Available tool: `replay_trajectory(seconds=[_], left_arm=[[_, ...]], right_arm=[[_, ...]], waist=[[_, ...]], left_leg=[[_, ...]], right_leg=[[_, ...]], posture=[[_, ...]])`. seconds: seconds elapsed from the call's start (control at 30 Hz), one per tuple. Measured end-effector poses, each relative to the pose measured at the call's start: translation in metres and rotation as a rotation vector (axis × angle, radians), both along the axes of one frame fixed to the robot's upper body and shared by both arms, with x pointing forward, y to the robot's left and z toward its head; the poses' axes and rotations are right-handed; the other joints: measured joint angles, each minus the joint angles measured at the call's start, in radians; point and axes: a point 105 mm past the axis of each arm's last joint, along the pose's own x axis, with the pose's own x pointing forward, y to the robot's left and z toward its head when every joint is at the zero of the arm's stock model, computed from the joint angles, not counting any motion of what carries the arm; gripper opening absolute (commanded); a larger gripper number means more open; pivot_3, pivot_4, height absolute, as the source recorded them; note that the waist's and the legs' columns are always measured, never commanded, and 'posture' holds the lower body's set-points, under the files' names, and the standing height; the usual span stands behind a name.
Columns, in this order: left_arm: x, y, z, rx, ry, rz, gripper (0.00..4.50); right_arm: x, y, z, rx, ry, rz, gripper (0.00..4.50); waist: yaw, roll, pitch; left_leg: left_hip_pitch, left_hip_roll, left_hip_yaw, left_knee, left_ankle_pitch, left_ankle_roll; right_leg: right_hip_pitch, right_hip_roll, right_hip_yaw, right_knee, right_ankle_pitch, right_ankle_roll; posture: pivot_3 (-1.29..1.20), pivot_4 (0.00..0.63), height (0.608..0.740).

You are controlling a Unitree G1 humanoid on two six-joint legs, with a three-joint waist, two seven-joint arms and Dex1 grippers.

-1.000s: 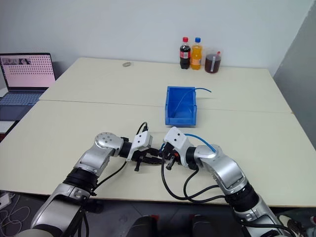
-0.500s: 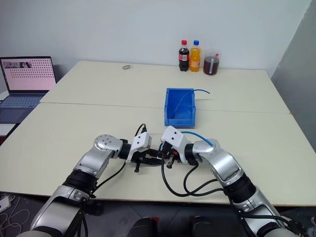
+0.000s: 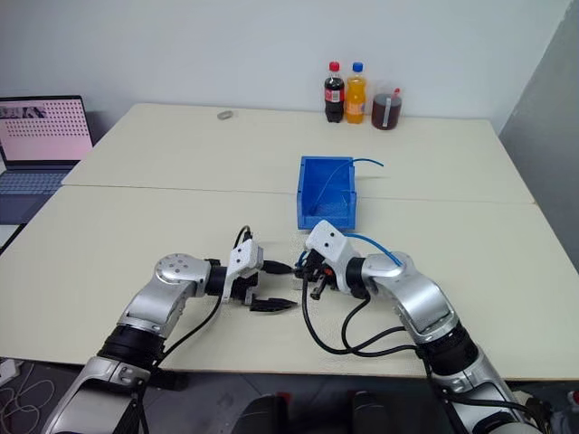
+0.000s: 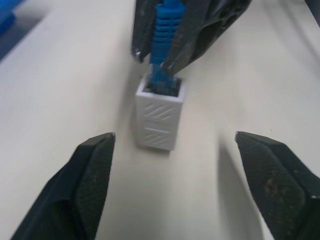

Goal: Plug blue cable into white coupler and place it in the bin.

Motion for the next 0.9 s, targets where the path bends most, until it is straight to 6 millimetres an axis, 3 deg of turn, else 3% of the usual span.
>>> replay_trajectory(seconds=[0.17,0.23,0.27,0.33,0.43,0.5,0.6,0.73,0.9], left_arm=[[0.018,0.011,0.024,-0.043,-0.087,0.155,4.5],[0.033,0.013,0.047,-0.077,-0.146,0.256,4.5],[0.042,0.01,0.071,-0.103,-0.208,0.298,4.5],[0.046,0.008,0.093,-0.126,-0.259,0.33,4.5],[0.049,0.003,0.098,-0.139,-0.26,0.343,4.5],[0.051,0.0,0.096,-0.141,-0.25,0.348,4.5],[0.051,-0.003,0.095,-0.136,-0.247,0.342,4.5],[0.051,-0.003,0.095,-0.125,-0.252,0.337,4.5],[0.053,0.004,0.094,-0.104,-0.254,0.351,4.5]], right_arm=[[0.017,-0.014,0.041,0.095,-0.07,-0.077,0.12],[0.04,-0.026,0.065,0.158,-0.096,-0.167,0.12],[0.057,-0.035,0.087,0.21,-0.129,-0.238,0.12],[0.077,-0.038,0.104,0.252,-0.147,-0.276,0.12],[0.099,-0.036,0.099,0.259,-0.106,-0.308,0.12],[0.121,-0.039,0.087,0.22,-0.055,-0.359,0.83],[0.137,-0.044,0.077,0.146,-0.024,-0.387,1.41],[0.141,-0.056,0.067,-0.042,-0.026,-0.322,2.52],[0.133,-0.077,0.073,-0.184,-0.026,-0.206,3.8]], waist=[[0.0,0.0,0.002],[0.0,-0.004,0.008],[0.0,-0.006,0.01],[-0.001,-0.006,0.01],[-0.004,-0.006,0.01],[-0.008,-0.006,0.012],[-0.009,-0.006,0.012],[-0.009,-0.006,0.013],[-0.008,-0.005,0.013]], left_leg=[[0.0,0.0,0.0,0.0,0.0,0.0],[0.0,0.0,0.0,0.001,0.0,0.0],[0.0,0.0,-0.001,0.0,0.001,0.0],[0.001,0.0,0.001,0.0,0.001,0.0],[0.001,0.0,0.003,-0.001,0.001,0.0],[0.0,0.0,0.004,-0.002,0.001,0.0],[0.0,0.0,0.005,-0.003,0.001,0.0],[0.0,-0.001,0.006,-0.005,0.0,0.0],[0.0,-0.001,0.006,-0.005,0.0,0.0]], right_leg=[[0.0,0.0,0.0,0.0,0.0,0.0],[0.0,0.0,0.0,0.001,0.0,0.0],[0.0,0.0,-0.001,0.001,0.001,0.001],[0.001,0.0,0.001,0.0,0.001,0.0],[0.0,0.0,0.001,0.0,0.004,-0.004],[-0.002,-0.001,0.001,0.0,0.003,-0.005],[-0.002,-0.002,0.002,-0.001,0.003,-0.006],[-0.002,-0.003,0.002,-0.003,0.003,-0.007],[-0.002,-0.003,0.001,-0.003,0.003,-0.007]], posture=[[0.0,0.15,0.74],[0.0,0.15,0.74],[0.0,0.15,0.74],[0.0,0.15,0.74],[0.0,0.15,0.74],[0.0,0.15,0.74],[0.0,0.15,0.74],[0.0,0.15,0.74],[0.0,0.15,0.74]])
